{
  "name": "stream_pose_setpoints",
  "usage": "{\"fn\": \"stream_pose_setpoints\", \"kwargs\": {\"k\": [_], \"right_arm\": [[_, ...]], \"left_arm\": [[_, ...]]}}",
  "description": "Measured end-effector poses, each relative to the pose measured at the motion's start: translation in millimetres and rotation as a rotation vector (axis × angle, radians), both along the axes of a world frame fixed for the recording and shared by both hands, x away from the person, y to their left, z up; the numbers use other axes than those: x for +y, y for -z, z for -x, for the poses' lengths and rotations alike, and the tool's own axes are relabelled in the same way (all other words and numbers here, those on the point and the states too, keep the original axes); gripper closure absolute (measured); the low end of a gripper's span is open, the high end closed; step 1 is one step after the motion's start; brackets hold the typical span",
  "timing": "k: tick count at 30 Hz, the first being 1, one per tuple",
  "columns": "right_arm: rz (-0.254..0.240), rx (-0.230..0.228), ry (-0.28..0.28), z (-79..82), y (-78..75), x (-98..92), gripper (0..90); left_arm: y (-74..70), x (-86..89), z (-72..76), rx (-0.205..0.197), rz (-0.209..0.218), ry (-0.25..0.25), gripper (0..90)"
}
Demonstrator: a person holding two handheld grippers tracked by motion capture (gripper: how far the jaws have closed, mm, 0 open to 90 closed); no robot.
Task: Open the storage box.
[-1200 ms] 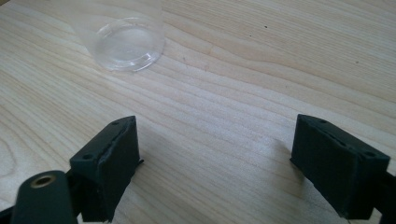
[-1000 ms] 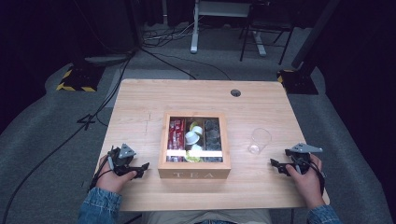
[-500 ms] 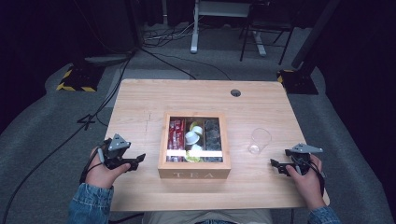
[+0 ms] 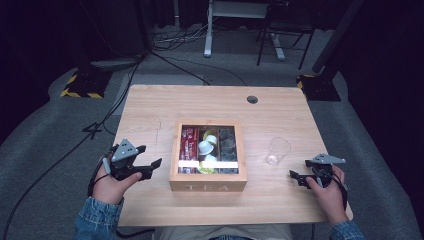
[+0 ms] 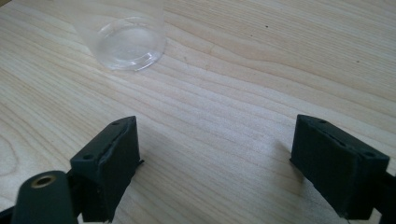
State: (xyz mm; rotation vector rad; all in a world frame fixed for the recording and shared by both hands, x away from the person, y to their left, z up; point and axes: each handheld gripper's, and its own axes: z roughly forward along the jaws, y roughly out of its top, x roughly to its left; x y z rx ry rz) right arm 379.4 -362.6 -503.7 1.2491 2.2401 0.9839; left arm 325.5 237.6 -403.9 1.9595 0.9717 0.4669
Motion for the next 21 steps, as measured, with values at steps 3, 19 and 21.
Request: {"fn": "stream_pose_setpoints", "kwargs": {"k": [3, 19, 21], "right_arm": [[0.0, 0.0, 0.0, -0.2, 0.0, 0.0, 15.4], [0.001, 0.0, -0.007, -1.7, 0.0, 0.0, 15.4], [0.0, 0.0, -0.006, -1.6, 0.0, 0.0, 15.4]], "left_arm": [[-2.6, -4.3, 2.2, -0.003, 0.009, 0.017, 26.4], [-8.1, -35.4, 19.5, 0.011, -0.04, 0.135, 24.3], [-6.9, -36.8, 19.4, 0.017, -0.042, 0.142, 24.1]]}}
